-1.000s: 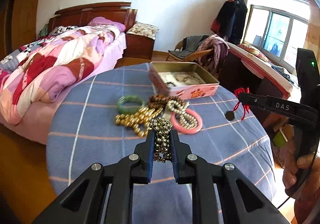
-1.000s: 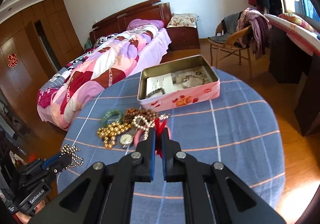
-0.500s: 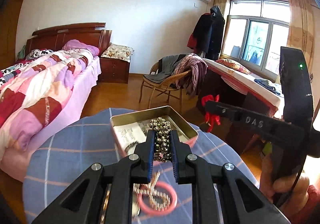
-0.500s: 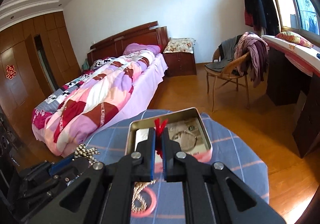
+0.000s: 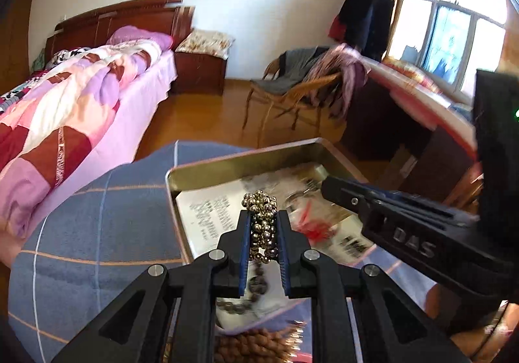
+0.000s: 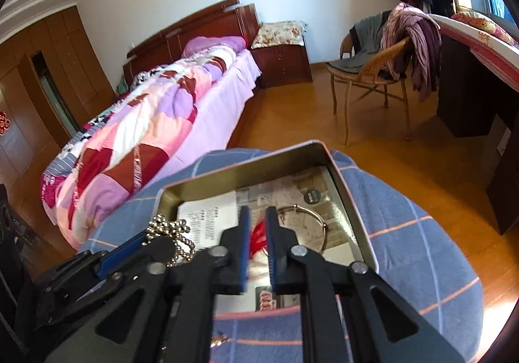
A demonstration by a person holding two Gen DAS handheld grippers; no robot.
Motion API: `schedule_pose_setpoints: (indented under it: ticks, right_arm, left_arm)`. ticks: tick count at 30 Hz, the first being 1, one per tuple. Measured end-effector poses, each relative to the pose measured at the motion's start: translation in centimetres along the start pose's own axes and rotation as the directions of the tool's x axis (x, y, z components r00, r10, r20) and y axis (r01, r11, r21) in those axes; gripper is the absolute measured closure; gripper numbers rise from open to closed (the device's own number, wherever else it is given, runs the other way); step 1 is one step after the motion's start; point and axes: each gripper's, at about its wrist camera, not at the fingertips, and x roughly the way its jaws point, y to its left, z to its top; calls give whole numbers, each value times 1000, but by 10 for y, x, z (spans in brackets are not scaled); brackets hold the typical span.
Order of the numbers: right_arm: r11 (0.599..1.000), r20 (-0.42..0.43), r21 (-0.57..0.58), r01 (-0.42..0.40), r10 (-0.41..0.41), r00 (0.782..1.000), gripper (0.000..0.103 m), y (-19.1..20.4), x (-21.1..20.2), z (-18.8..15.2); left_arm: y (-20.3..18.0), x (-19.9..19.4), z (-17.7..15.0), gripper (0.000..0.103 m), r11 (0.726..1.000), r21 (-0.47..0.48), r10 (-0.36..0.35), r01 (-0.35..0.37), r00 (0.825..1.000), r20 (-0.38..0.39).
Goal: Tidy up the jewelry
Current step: 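Carry the chain and tassel into the pink tin and open both tools, then withdraw both open tools from the tin toward the remaining jewelry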
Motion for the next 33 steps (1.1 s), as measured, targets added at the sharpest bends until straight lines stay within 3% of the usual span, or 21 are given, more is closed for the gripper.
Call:
schedule_pose_setpoints:
  ticks: [1, 2, 3, 4, 5, 7, 9, 21, 33]
  right_arm:
    - [1000, -9, 1, 9, -9, 1000, 29, -1, 2, 0]
    - [1000, -4, 3, 23, -23, 1000, 18, -1, 1, 0]
    - [1000, 23, 1, 23, -23, 999, 13, -1, -4, -1]
    - [1000, 54, -9, 25, -24, 998, 13, 0, -9, 0]
    - [999, 69, -25, 35, -33, 997, 13, 1, -14, 1]
    - [994, 84, -65, 84, -78, 993, 13, 9, -21, 1]
    - [991, 90, -86, 99, -91, 992, 13, 12, -25, 3]
    - [986, 87, -104, 127, -118, 989, 13, 37, -65, -15]
    - [988, 44, -119, 100, -96, 994, 15, 60, -93, -65]
  left_arm:
    - [-1, 4, 0, 87, 1000, 5, 7, -7, 1000, -18]
    - [-1, 5, -1, 87, 1000, 7, 9, -9, 1000, -29]
    - [-1, 5, -3, 85, 1000, 10, 15, -15, 999, -34]
    - [-3, 3, -3, 83, 1000, 15, 25, -25, 999, -34]
    - [-4, 1, -4, 72, 999, 19, 37, -37, 999, -34]
    - [-5, -4, -5, 35, 998, 14, 64, -64, 998, -24]
    - [-3, -13, -6, 28, 997, -1, 77, -77, 997, 8]
    - [7, -80, -34, 28, 982, -13, 187, -187, 982, 39]
    - [7, -127, -93, 28, 974, -73, 215, -215, 977, -5]
